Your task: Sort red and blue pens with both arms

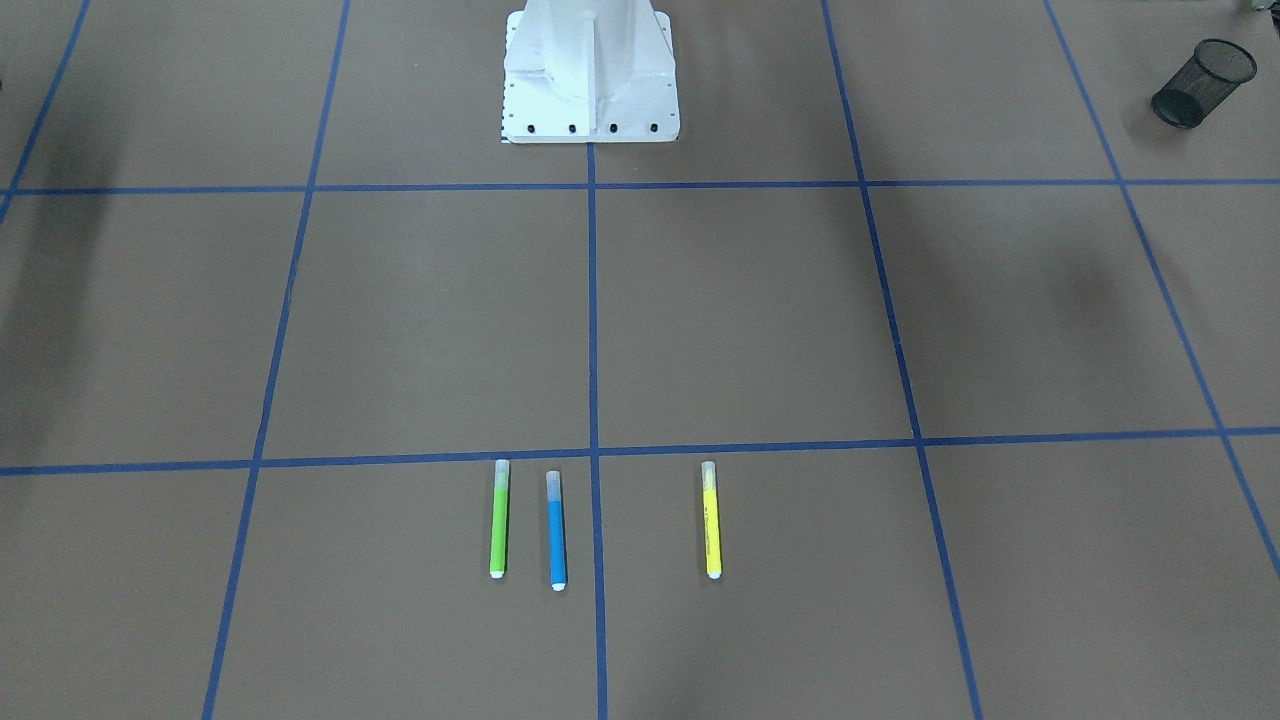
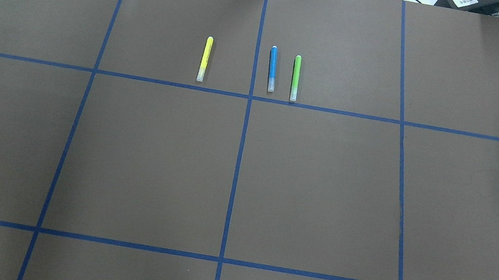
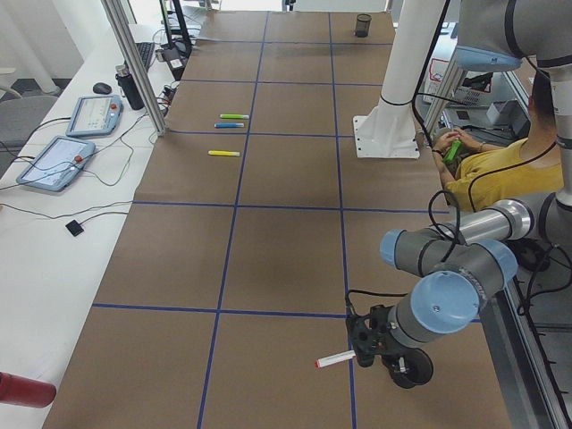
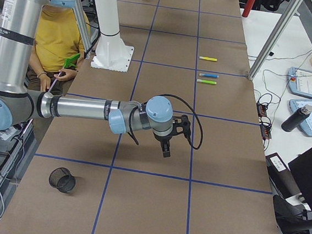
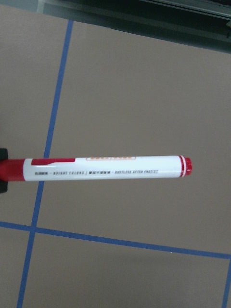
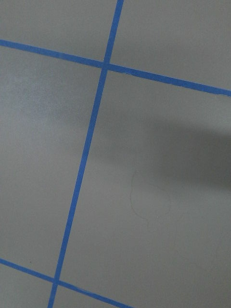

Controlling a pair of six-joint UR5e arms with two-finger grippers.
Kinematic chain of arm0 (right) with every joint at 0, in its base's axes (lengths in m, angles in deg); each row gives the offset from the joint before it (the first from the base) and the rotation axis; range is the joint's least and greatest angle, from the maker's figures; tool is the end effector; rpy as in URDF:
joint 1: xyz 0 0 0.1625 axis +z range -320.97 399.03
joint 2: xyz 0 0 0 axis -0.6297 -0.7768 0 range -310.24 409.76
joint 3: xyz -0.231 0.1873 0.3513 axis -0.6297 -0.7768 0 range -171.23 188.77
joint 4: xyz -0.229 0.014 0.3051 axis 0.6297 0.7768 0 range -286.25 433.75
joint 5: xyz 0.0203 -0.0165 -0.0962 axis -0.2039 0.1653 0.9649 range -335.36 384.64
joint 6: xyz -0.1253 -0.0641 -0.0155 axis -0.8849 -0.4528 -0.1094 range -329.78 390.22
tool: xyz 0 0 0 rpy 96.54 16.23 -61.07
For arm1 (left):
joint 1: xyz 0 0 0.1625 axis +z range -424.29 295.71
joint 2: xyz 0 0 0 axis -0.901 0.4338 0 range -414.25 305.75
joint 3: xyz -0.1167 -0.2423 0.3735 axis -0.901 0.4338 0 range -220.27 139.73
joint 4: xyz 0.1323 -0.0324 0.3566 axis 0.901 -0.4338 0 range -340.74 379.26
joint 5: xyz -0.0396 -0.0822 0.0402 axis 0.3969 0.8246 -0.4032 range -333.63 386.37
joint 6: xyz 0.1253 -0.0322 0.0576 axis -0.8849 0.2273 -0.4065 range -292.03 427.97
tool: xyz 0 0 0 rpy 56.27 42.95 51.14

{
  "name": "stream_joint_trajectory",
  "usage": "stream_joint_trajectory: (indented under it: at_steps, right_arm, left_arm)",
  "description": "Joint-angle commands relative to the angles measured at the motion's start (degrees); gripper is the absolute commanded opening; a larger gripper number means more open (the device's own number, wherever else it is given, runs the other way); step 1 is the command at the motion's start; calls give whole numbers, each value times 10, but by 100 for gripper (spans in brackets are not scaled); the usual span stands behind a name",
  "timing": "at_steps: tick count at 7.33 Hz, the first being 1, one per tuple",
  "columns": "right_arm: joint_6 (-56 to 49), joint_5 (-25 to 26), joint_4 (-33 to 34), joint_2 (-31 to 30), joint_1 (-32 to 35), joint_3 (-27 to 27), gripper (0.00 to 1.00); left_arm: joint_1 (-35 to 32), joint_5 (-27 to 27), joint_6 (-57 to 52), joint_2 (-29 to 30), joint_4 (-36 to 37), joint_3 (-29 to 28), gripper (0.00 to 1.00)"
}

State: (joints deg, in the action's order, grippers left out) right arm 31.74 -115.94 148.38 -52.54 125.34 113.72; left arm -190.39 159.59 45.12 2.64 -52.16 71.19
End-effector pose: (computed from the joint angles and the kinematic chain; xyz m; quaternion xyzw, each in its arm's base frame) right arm -0.0007 -0.3827 0.6504 0.1222 -0.4279 -0.0838 0.8916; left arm -0.1077 -0.0862 0.7596 -0.0361 0.4288 -0.1990 0.8804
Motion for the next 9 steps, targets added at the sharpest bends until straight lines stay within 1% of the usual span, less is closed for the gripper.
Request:
stream_joint_trajectory:
  at_steps: [1,2,4,6,7,8,9]
  right_arm:
    - [-1,0,-2,1,0,2,100]
    - [-1,1,-2,1,0,3,100]
    - [-1,1,-2,1,0,3,100]
    - [1,3,-2,2,0,3,100]
    - [3,3,-2,3,0,3,100]
    - [4,2,-2,2,0,5,100]
    - [3,2,-2,3,0,5,100]
  left_arm:
    - [-90,-5,-53,-6,161,12,0]
    - [-105,-8,-56,-4,219,20,0]
    - [-108,-8,-56,9,349,21,0]
    - [-109,-4,-46,21,459,3,0]
    - [-109,-3,-9,27,500,-9,0]
    - [-109,-3,12,35,525,-22,0]
    - [-109,-3,24,55,531,-59,0]
